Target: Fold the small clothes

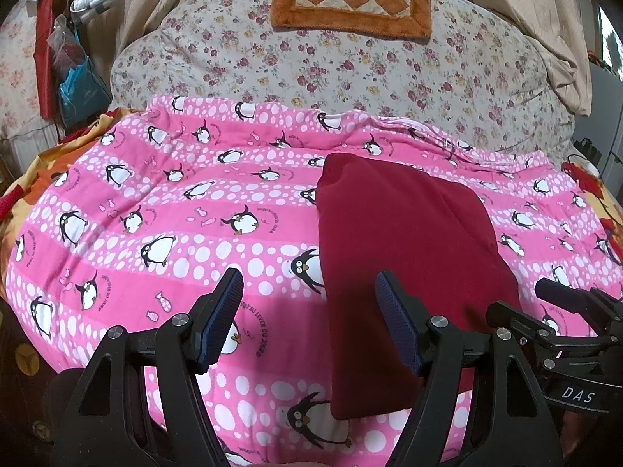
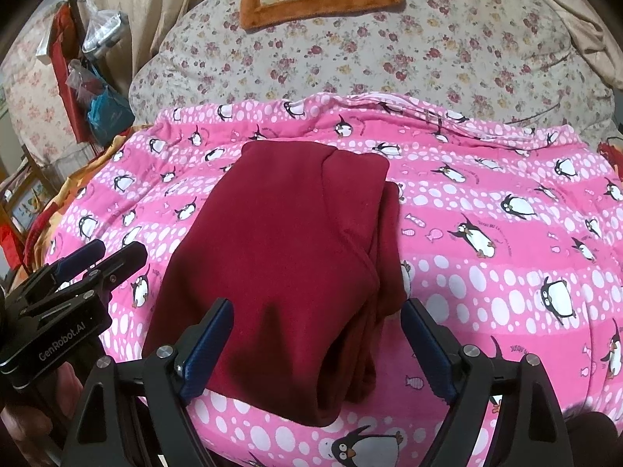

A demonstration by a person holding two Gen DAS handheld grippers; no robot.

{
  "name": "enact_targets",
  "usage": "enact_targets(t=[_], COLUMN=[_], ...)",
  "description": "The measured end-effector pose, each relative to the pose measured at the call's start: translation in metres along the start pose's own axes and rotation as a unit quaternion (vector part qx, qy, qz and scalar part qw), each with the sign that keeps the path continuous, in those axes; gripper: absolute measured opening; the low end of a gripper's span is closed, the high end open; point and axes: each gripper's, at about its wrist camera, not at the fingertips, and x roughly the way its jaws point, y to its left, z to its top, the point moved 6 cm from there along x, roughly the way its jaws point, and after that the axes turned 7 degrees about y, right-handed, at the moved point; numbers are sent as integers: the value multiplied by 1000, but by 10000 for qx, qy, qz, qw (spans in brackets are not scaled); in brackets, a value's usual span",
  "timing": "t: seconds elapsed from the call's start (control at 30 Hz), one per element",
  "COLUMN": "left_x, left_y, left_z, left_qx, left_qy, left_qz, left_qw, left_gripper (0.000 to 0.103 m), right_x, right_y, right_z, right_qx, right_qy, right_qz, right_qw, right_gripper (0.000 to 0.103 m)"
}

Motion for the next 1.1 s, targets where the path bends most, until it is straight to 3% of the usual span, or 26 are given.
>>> enact_targets(t=[1.1], left_x=[16], left_y=[-1], left_z=[2], left_qx=[43], left_qy=[145], left_qz=[-139], left_qw=[9998], left_gripper=[71], right_x=[14], right_y=[3], right_z=[12], right_qx=[-160], right_qy=[65], right_qz=[-34], right_qw=[9998], right_gripper=[86])
